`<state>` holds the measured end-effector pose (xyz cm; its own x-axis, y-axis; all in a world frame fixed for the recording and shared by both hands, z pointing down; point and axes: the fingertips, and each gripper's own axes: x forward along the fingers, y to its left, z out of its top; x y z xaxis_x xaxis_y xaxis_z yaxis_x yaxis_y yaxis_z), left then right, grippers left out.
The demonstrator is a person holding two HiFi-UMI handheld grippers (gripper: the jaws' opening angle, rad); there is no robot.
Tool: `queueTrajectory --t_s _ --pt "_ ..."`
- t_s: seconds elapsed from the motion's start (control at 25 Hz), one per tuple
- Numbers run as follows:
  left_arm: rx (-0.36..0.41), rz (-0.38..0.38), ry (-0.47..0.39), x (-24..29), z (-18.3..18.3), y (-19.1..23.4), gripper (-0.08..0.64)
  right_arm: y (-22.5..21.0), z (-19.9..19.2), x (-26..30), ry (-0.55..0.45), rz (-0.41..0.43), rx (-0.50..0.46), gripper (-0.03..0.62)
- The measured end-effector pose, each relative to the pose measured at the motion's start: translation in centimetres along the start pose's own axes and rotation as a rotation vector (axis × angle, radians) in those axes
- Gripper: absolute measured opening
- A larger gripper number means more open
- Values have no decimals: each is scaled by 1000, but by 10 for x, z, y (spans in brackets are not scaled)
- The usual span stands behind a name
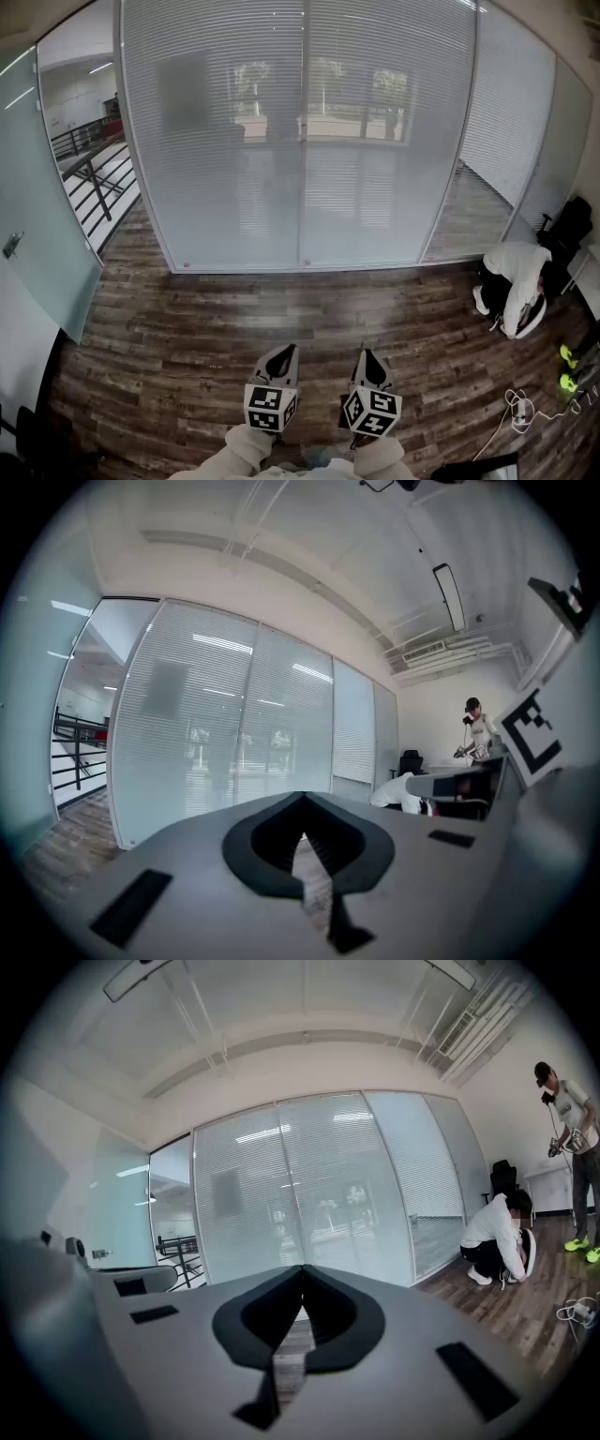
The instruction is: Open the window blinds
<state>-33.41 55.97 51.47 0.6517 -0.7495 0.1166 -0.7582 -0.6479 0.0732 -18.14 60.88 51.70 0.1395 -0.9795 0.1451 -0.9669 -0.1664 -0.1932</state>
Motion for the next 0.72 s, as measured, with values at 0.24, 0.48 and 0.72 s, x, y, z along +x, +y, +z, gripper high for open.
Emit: queueTrajectory --t_s 0.24,0.48,0.72 --pt "5 -4 -3 28 1 9 -3 -9 -1 30 2 -5 -3 12" --pt "-2 21 24 76 -4 27 -2 -20 1 84 18 19 -1 12" --pt "3 35 28 139 11 38 -3 -44 22 145 23 31 2 12"
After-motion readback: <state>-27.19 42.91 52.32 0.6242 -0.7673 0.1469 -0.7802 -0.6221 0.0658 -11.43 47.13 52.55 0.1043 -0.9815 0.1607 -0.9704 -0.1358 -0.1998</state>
